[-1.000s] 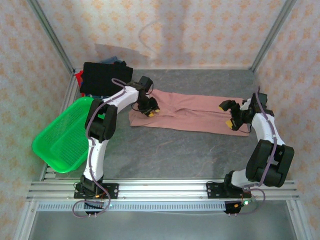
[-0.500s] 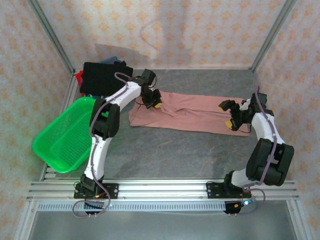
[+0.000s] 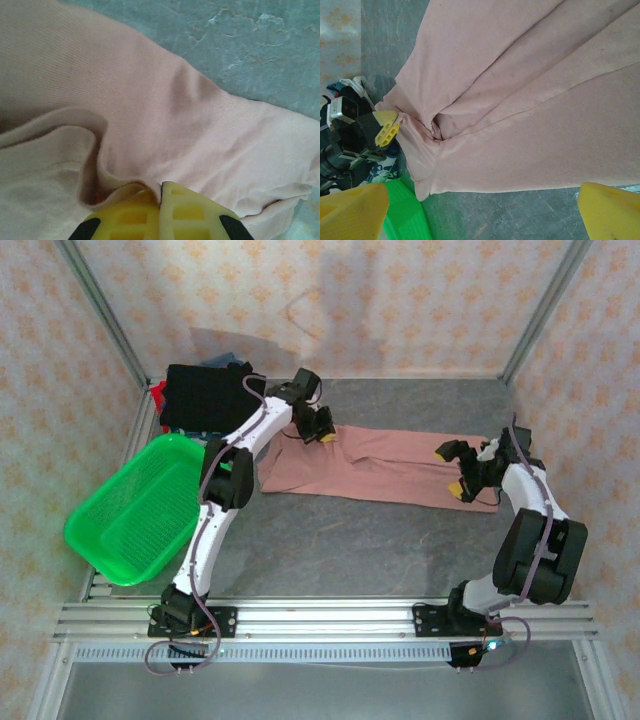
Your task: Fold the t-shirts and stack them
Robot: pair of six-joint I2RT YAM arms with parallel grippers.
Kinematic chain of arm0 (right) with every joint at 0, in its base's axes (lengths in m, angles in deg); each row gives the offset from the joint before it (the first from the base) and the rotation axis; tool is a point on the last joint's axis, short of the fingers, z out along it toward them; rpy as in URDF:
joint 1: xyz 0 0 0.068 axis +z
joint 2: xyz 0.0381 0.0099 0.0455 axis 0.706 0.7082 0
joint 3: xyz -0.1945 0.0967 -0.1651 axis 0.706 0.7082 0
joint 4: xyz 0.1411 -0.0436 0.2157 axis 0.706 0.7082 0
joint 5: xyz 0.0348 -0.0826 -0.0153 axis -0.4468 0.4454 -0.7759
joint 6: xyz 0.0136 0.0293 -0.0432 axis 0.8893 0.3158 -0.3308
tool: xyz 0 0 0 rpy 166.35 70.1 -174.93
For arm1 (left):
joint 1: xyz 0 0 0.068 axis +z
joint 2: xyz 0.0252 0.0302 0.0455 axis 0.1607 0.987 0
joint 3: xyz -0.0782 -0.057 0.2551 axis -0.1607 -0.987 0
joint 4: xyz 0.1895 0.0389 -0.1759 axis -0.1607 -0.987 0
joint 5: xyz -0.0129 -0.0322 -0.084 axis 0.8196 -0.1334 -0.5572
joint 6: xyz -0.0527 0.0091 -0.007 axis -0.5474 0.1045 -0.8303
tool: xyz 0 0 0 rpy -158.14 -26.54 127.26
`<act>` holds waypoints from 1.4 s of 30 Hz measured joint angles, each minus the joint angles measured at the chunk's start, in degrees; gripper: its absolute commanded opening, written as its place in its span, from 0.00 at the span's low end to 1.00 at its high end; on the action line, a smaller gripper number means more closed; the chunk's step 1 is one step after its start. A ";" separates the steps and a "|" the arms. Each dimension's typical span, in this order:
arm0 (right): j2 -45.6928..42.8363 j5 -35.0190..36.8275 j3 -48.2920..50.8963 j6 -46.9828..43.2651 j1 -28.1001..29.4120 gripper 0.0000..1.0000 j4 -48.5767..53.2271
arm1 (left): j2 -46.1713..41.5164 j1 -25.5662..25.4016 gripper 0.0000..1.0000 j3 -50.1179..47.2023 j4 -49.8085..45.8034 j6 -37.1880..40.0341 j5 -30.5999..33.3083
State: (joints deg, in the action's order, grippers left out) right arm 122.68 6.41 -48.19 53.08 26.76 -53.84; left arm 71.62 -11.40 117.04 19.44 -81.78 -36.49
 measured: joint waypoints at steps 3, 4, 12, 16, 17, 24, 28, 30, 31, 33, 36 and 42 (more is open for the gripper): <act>0.04 -0.22 0.09 0.00 0.00 0.97 -0.02 | 0.83 0.00 0.27 0.02 0.04 0.24 -0.31; 0.11 -0.35 0.09 0.00 0.00 0.97 -0.04 | 0.94 0.00 0.32 0.02 0.02 0.35 -0.39; 0.13 0.55 0.50 -0.02 0.50 0.99 -0.17 | 0.17 0.00 0.61 0.09 1.95 -0.26 0.94; -0.28 2.86 0.79 0.00 1.51 0.99 -0.13 | -4.81 0.17 0.63 -1.01 1.79 0.17 4.68; -0.70 3.76 0.87 -0.02 1.66 0.99 0.00 | -7.06 0.33 0.63 -1.95 1.68 0.35 6.03; -6.34 10.71 0.92 -1.27 1.66 0.99 1.55 | -32.74 2.49 0.67 -20.87 3.15 1.92 16.17; -7.96 12.59 0.57 -2.19 1.66 0.99 1.88 | -43.08 4.09 0.66 -30.27 3.85 2.08 19.15; -7.56 13.22 0.28 -2.58 1.66 0.99 1.97 | -44.65 4.31 0.64 -32.81 4.00 2.12 19.65; -7.23 13.55 0.17 -2.82 1.66 0.99 2.10 | -44.74 4.28 0.63 -34.12 4.15 2.05 19.63; -6.08 14.45 -0.24 -3.34 1.66 1.00 2.78 | -44.52 4.15 0.58 -37.24 4.68 1.81 19.61; -3.32 15.96 -1.07 -4.22 1.66 0.92 3.50 | -43.74 3.78 0.27 -41.79 4.76 1.01 19.63; 5.97 19.67 -4.46 -5.07 1.66 0.33 4.35 | -36.85 2.93 0.03 -42.60 6.27 -0.28 19.34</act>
State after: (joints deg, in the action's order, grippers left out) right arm 128.65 26.08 -52.65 48.01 28.42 -49.49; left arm 34.77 -8.47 74.44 25.71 -82.07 -17.14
